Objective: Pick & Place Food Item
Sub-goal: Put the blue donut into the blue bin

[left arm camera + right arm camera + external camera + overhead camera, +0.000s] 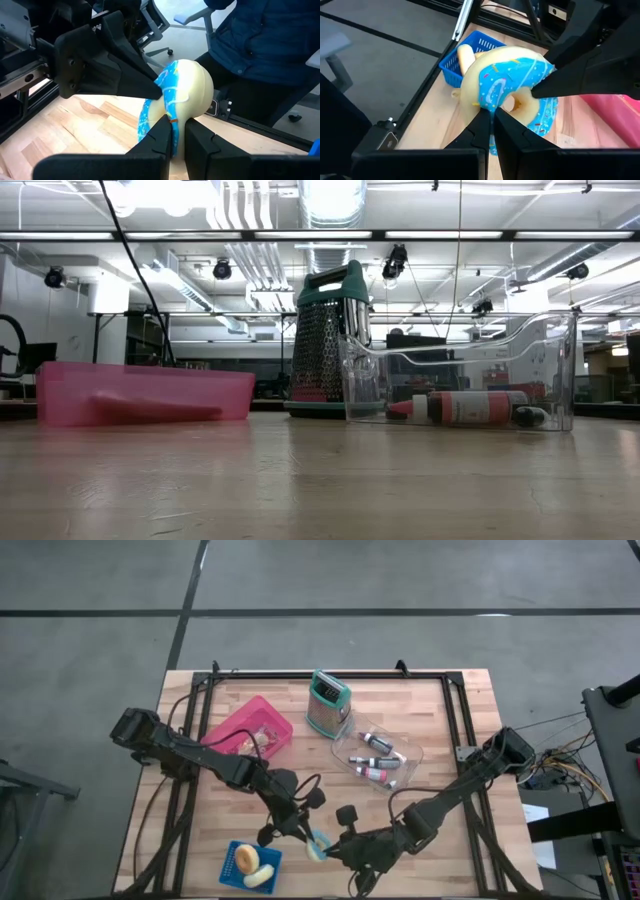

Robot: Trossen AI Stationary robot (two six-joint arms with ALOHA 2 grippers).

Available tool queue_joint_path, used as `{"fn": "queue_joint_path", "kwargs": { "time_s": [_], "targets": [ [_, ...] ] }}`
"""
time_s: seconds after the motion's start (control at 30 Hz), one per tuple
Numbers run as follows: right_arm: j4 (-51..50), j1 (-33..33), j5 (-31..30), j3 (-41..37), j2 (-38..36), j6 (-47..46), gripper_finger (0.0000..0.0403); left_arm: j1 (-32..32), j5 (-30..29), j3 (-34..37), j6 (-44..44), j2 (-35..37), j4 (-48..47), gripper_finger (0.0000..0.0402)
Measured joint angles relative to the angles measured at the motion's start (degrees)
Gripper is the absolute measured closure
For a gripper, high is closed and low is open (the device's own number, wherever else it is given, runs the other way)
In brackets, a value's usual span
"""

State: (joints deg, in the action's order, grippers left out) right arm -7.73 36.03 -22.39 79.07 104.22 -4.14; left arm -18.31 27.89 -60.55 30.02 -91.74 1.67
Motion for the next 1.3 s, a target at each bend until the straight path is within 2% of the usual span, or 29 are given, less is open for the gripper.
{"fn": "queue_joint_path", "kwargs": {
  "time_s": [0.37, 0.93, 1.1, 1.3],
  "targets": [
    [0.81, 0.02, 0.35, 0.00, 0.00, 0.00, 0.0383, 0.00, -0.01, 0.00, 0.00, 0.00, 0.00, 0.0365],
    [0.83, -0.24, -0.11, 0.00, 0.00, 0.23, 0.0213, 0.00, -0.03, 0.00, 0.00, 0.00, 0.00, 0.0365],
    [0.83, -0.22, -0.07, 0.00, 0.00, 0.02, 0.0183, 0.00, -0.03, 0.00, 0.00, 0.00, 0.00, 0.0365],
    [0.83, -0.20, -0.04, 0.00, 0.00, -0.03, 0.0170, 0.01, -0.22, 0.00, 0.00, 0.00, -0.02, 0.0365]
  ]
}}
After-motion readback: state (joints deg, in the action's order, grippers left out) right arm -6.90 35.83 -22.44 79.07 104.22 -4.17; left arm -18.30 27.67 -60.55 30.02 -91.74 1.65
